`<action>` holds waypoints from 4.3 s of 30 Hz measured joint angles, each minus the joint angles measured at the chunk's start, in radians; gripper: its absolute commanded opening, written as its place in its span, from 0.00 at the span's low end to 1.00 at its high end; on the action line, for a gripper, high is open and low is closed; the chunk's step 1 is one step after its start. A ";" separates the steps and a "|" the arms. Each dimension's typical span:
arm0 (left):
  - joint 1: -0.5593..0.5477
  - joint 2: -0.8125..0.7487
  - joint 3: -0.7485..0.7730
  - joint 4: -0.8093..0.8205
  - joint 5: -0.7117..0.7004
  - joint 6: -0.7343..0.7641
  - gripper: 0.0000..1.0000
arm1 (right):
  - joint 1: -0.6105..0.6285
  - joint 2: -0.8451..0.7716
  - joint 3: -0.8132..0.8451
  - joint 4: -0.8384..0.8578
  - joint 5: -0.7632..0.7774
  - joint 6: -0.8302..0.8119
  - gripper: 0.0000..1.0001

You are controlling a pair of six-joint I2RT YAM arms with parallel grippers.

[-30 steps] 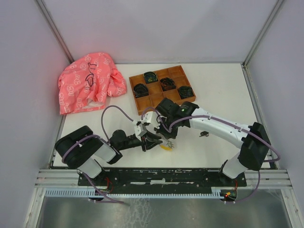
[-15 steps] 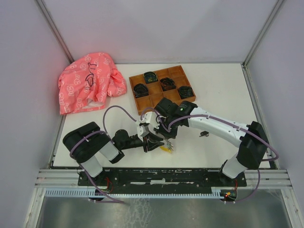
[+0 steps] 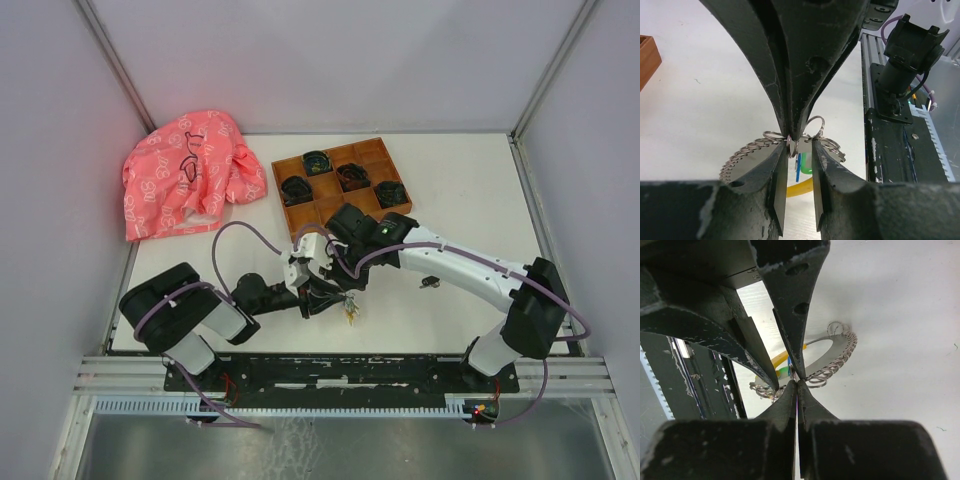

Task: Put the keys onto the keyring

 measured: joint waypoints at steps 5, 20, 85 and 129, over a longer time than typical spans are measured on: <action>0.000 -0.004 -0.006 0.005 -0.009 0.000 0.22 | 0.000 -0.003 -0.002 0.002 -0.004 -0.003 0.01; -0.003 -0.004 -0.015 0.005 -0.005 0.002 0.19 | 0.000 -0.009 -0.019 0.010 -0.006 -0.018 0.01; 0.003 -0.051 -0.025 0.006 -0.066 0.006 0.03 | -0.187 -0.396 -0.620 0.797 -0.292 0.234 0.14; 0.009 0.022 0.002 0.012 0.036 -0.023 0.30 | 0.003 -0.070 -0.073 -0.040 0.041 -0.033 0.01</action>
